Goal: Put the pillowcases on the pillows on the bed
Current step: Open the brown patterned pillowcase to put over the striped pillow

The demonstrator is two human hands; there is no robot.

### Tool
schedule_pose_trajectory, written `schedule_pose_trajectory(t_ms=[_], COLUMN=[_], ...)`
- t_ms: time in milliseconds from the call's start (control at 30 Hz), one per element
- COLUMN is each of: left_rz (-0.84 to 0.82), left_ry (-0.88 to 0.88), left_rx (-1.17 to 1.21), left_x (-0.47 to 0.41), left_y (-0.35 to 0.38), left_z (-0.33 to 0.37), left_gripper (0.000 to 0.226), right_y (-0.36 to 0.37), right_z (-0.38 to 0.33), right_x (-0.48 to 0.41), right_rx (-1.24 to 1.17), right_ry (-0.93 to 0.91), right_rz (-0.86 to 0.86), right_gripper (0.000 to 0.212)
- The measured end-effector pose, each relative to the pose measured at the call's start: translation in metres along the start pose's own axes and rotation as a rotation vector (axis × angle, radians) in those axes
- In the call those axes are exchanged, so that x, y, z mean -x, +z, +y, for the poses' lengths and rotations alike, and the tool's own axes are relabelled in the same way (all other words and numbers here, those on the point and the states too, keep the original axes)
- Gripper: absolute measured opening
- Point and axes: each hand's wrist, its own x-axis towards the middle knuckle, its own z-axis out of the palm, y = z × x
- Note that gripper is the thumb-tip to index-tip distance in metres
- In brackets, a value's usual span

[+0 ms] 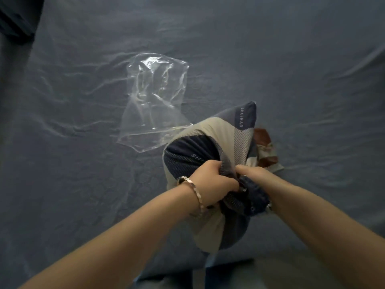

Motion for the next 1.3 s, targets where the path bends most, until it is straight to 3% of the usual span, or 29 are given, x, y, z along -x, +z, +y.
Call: schedule_pose_trajectory(t_ms=[100,200,267,333,400,500,567,633,733,800,900,1000,1067,1133,1200,1300], left_rz=[-0.055,0.243,0.364,0.308,0.257,0.265,0.239,0.202,0.188,0.098,0.029,-0.005,0.009,0.143,0.139,-0.034], left_ry=[-0.063,-0.094,-0.208,-0.365,-0.436,-0.402,-0.380,-0.377,-0.504,-0.602,-0.663,-0.635,-0.560,-0.345,-0.178,-0.103], left_rx=[0.002,-0.159,-0.264,-0.201,0.005,-0.092,-0.199,-0.145,0.209,0.417,0.470,0.372,0.258,-0.197,-0.789,-1.138], left_x=[-0.040,-0.095,-0.124,-0.153,-0.173,-0.191,-0.194,-0.195,-0.203,-0.198,-0.192,-0.193,-0.193,-0.193,-0.190,-0.192], left_y=[0.049,0.082,0.090,0.104,0.116,0.135,0.140,0.139,0.133,0.134,0.135,0.127,0.121,0.114,0.110,0.117], left_z=[-0.007,-0.030,-0.046,-0.053,-0.062,-0.069,-0.067,-0.060,-0.044,-0.031,-0.029,-0.034,-0.042,-0.062,-0.080,-0.093], left_gripper=[0.007,0.013,0.042,0.061,0.057,0.045,0.045,0.043,0.053,0.051,0.052,0.052,0.040,0.022,0.060,0.094], right_y=[-0.052,-0.093,-0.105,-0.118,-0.119,-0.121,-0.112,-0.107,-0.108,-0.109,-0.113,-0.116,-0.120,-0.128,-0.144,-0.177], right_z=[0.045,0.100,0.128,0.144,0.144,0.128,0.118,0.113,0.106,0.100,0.101,0.113,0.121,0.127,0.131,0.130], right_x=[-0.038,-0.086,-0.109,-0.121,-0.123,-0.129,-0.126,-0.119,-0.116,-0.124,-0.137,-0.148,-0.150,-0.151,-0.148,-0.134], right_rx=[0.095,0.281,0.391,0.404,0.403,0.382,0.304,0.228,0.178,0.199,0.152,0.082,0.025,-0.106,-0.222,-0.368], right_ry=[0.133,0.233,0.265,0.266,0.142,-0.011,0.019,0.060,0.158,0.257,0.295,0.170,0.081,0.034,0.024,-0.012], right_rz=[0.008,0.162,0.350,0.435,0.435,0.310,0.229,0.198,0.136,0.137,0.226,0.284,0.301,0.283,0.285,0.323], right_gripper=[0.037,0.038,0.040,0.042,0.055,0.065,0.056,0.058,0.106,0.125,0.109,0.077,0.061,0.051,0.048,0.042])
